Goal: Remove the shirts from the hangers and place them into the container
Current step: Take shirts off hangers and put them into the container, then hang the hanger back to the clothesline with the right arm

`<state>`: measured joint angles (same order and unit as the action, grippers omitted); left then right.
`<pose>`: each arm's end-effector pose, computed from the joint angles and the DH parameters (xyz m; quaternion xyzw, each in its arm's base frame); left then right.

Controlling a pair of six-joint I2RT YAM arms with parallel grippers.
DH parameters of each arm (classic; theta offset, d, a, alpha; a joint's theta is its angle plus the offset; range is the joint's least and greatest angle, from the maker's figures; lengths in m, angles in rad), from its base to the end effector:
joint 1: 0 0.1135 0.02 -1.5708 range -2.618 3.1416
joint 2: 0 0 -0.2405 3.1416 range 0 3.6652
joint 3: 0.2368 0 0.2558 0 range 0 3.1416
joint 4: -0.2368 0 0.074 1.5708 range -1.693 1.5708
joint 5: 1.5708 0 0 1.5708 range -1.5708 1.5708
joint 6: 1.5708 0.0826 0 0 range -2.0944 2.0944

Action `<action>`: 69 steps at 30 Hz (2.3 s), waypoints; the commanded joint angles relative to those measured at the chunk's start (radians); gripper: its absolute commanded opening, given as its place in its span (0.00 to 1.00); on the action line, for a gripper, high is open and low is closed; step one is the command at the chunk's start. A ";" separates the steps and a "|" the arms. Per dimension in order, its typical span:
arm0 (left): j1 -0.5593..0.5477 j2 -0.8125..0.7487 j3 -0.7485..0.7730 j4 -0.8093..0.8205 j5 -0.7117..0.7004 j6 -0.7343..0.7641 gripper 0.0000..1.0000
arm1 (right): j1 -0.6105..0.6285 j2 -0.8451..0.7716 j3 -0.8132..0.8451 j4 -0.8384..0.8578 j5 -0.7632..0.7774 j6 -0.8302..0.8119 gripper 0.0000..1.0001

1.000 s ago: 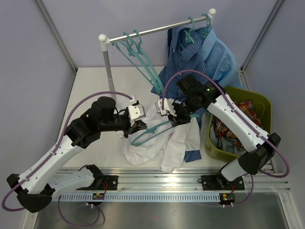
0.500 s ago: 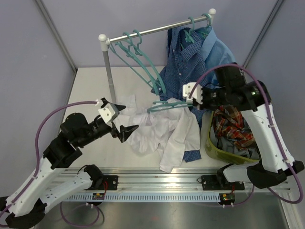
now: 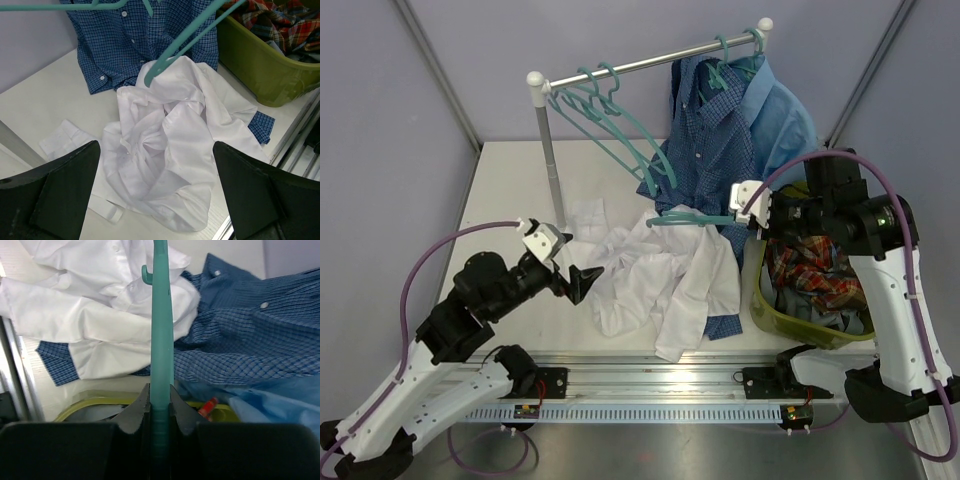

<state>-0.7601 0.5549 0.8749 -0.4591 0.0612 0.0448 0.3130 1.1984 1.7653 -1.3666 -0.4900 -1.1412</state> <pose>0.1325 -0.1330 0.3537 0.3139 0.6861 -0.2513 0.6064 0.1901 0.1024 0.4163 -0.6657 0.6110 0.0590 0.4244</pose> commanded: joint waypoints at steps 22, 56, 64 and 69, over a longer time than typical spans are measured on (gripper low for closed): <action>0.001 -0.136 -0.060 0.000 -0.038 -0.040 0.99 | -0.206 -0.077 -0.195 0.185 -0.006 0.468 0.00; 0.001 -0.173 -0.154 0.059 -0.058 -0.118 0.99 | -0.066 0.359 0.207 0.491 0.000 0.736 0.00; 0.001 -0.233 -0.186 0.036 -0.057 -0.163 0.99 | 0.050 0.477 0.370 0.564 0.180 0.811 0.00; 0.001 -0.257 -0.194 0.017 -0.090 -0.175 0.99 | 0.104 0.515 0.417 0.613 0.226 0.802 0.00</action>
<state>-0.7601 0.3134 0.6796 -0.4728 0.0025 -0.1070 0.3809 1.6962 2.1105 -0.8379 -0.3248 -0.3576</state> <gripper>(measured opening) 0.987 0.172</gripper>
